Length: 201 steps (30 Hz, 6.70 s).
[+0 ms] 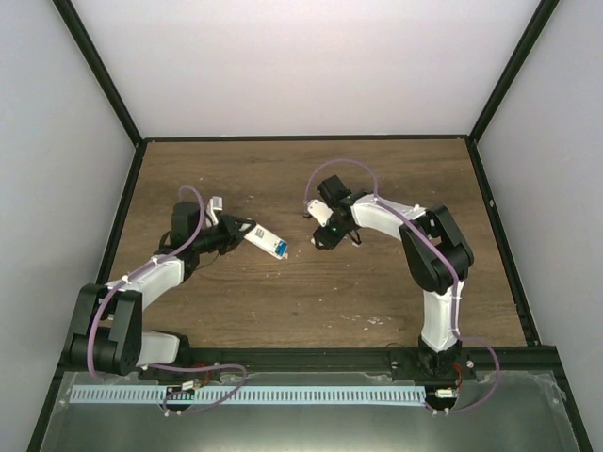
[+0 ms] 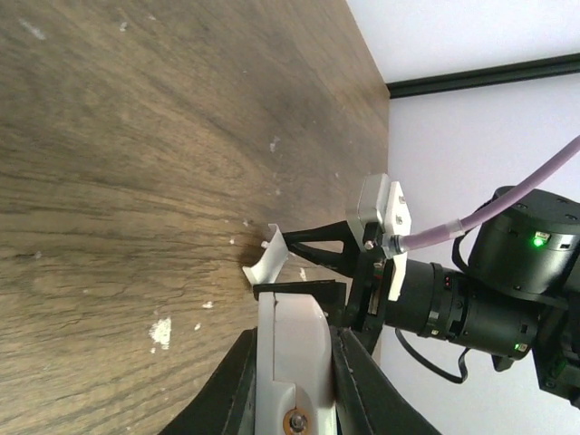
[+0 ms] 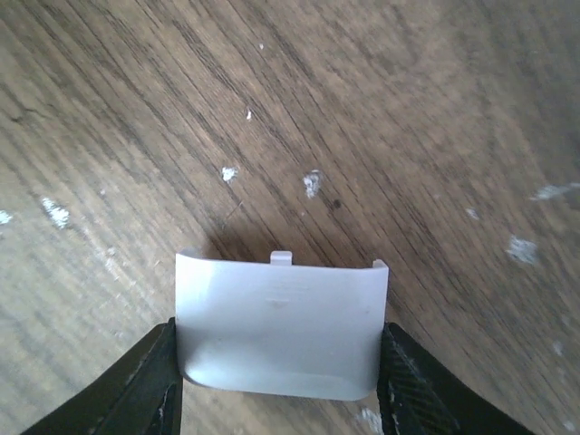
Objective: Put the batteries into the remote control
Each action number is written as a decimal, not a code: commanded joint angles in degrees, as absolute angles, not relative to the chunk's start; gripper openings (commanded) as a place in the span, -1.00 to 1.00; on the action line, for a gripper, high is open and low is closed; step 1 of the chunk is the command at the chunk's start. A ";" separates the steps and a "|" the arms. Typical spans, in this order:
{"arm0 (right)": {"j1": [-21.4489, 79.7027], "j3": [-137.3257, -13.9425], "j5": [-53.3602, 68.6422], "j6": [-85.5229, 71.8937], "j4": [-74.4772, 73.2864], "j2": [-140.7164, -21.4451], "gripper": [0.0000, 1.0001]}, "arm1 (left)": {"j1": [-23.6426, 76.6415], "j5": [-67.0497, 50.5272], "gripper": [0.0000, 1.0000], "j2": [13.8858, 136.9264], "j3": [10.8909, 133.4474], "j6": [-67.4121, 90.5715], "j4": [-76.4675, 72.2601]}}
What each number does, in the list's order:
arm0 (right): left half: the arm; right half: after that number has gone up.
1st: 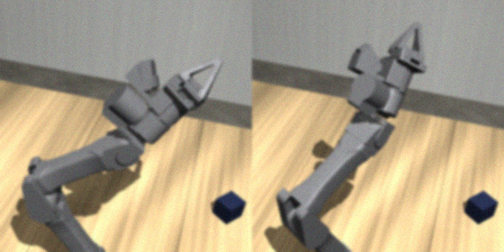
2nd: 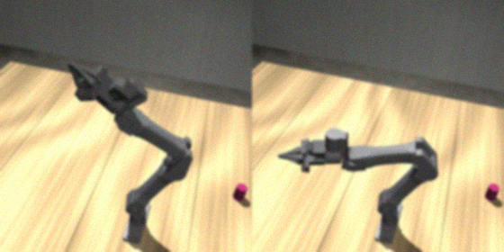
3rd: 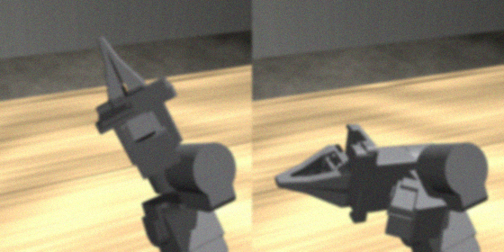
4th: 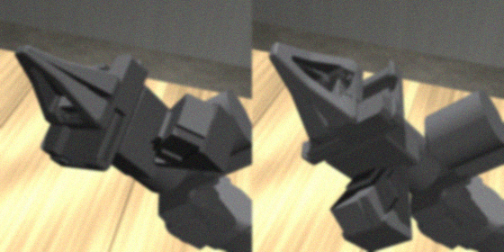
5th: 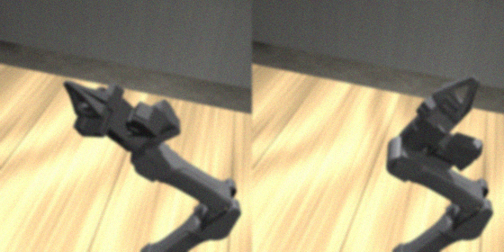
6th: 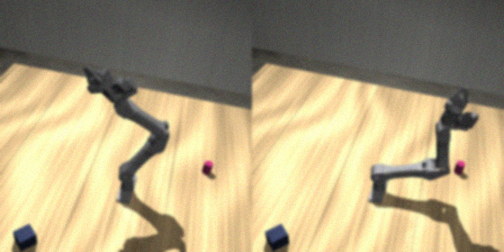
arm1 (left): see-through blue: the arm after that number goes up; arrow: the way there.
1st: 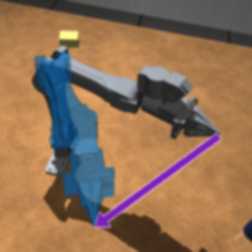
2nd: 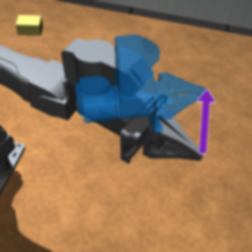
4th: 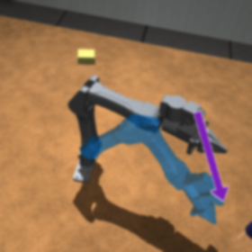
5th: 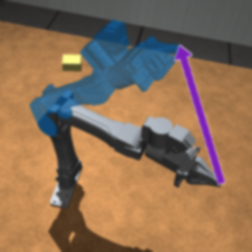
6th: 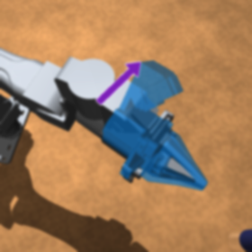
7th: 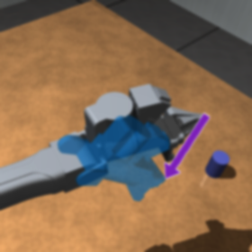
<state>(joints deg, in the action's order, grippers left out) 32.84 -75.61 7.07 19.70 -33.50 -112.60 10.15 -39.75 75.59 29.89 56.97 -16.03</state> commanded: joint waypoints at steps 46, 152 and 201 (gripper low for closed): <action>46.98 -83.54 17.55 9.01 -47.07 -94.73 -0.19 | 9.92 -51.78 -1.00 70.66 27.04 59.76 -27.94; 46.66 -72.33 18.36 27.31 -21.98 -112.66 0.10 | 7.99 -45.88 -1.00 115.84 14.94 60.20 -90.97; 40.89 -70.91 21.70 26.76 -22.66 -108.10 0.26 | 8.00 -44.74 -1.00 116.68 14.71 60.64 -91.73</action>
<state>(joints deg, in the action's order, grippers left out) 40.29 -69.34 20.71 26.11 -21.61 -106.59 8.12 -45.50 115.31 14.94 62.46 -87.02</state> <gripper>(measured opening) 0.631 0.168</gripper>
